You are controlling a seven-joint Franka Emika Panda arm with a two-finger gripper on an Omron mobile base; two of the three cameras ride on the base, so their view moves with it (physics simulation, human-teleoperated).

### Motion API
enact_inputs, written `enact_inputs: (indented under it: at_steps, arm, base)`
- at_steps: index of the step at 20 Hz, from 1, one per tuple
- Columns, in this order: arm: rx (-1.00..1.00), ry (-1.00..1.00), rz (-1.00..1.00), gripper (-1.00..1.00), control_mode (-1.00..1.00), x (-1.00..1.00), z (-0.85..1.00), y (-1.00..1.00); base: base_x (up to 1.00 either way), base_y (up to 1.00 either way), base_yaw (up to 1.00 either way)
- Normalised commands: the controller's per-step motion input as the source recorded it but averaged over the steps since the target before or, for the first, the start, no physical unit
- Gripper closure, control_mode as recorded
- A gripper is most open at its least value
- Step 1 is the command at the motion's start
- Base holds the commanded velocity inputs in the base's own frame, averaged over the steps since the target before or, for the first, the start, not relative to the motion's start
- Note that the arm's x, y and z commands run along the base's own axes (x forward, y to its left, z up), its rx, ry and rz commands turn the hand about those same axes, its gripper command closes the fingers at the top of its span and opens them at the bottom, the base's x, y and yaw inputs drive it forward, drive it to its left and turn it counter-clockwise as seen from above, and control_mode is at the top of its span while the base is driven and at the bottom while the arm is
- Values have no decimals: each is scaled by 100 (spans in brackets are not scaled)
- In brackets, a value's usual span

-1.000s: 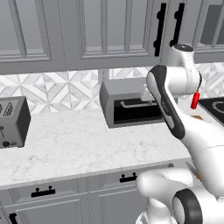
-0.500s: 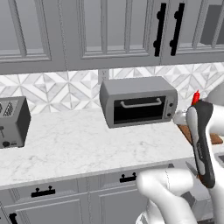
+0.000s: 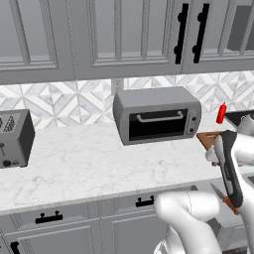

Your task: Place the appropriate cutting tool for cutting the cucumber skin on the cutting board.

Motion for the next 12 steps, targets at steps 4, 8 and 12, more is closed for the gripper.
enact_inputs:
  at_steps: [4,8,12]
  arm:
    - [1,13,1,-100,-100,-5,-62,-67]
    - [0,11,6,-100,-100,0,-81,-45]
    - [0,5,10,-100,-100,0,-94,-34]
  base:
    - [0,0,0]
    - [0,0,0]
    - [0,0,0]
